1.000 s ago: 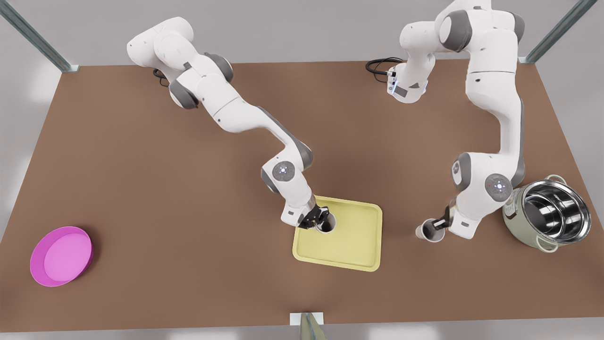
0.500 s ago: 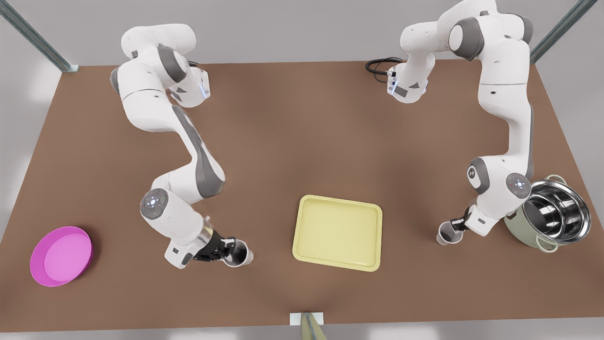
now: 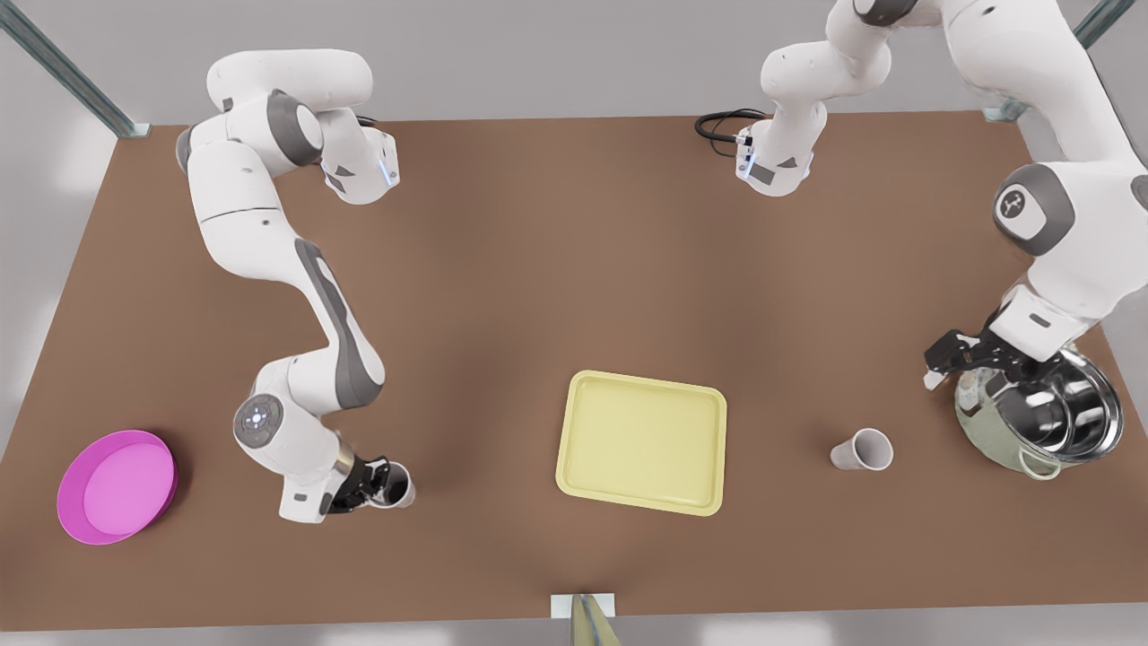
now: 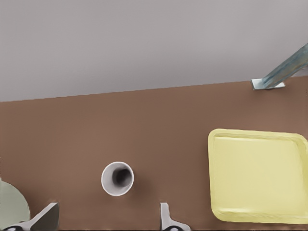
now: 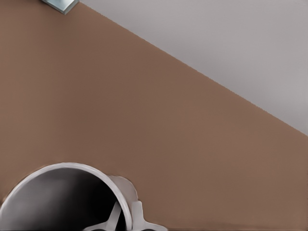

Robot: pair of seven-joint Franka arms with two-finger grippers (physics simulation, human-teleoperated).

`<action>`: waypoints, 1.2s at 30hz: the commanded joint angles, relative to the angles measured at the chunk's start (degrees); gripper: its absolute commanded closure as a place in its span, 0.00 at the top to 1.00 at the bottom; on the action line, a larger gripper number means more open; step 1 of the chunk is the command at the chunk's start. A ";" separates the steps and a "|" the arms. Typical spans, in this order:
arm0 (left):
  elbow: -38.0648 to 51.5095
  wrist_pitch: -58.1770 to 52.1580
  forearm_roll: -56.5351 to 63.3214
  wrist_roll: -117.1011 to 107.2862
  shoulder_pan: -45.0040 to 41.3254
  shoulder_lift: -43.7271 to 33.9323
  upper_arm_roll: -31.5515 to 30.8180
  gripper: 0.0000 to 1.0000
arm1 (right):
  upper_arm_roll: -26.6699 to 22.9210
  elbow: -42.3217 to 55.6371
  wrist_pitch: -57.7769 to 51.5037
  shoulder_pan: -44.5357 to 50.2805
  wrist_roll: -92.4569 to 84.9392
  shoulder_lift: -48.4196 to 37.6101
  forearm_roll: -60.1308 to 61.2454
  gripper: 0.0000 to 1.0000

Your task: Use the left arm to pick up the white IKEA cup from the tray and place it on the middle-left position; use the right arm to pick up the white IKEA cup from the tray and place it on the middle-right position

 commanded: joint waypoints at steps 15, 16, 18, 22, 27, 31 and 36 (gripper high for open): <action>-2.25 -12.40 2.61 -12.31 -0.36 -2.29 -0.33 1.00 | -1.15 0.22 7.44 -0.02 -15.87 3.94 -3.67 0.31; -2.25 -12.22 2.70 -12.31 -0.36 -2.29 -0.33 1.00 | -1.15 0.22 7.44 -0.02 -15.87 3.94 -3.67 0.32; -2.25 -12.31 2.70 -12.31 -0.27 -2.29 -0.24 1.00 | -1.15 0.30 7.44 -0.02 -15.87 3.94 -3.58 0.35; -2.25 -12.40 2.78 -12.31 -0.27 -2.29 -0.24 1.00 | -1.15 0.39 7.44 0.06 -15.87 3.94 -3.58 0.35; -2.25 -12.40 2.78 -12.13 -0.27 -2.29 -0.24 1.00 | -0.27 0.66 6.47 -0.02 -15.69 0.43 -0.51 0.46; -2.25 -12.48 2.78 -12.31 -0.27 -2.29 -0.24 1.00 | 0.79 1.27 -11.80 0.24 -4.11 -12.66 6.97 0.59; -2.25 -12.48 2.78 -12.31 -0.27 -2.37 -0.33 1.00 | -2.29 0.66 -40.02 -5.65 60.48 -22.69 4.95 1.00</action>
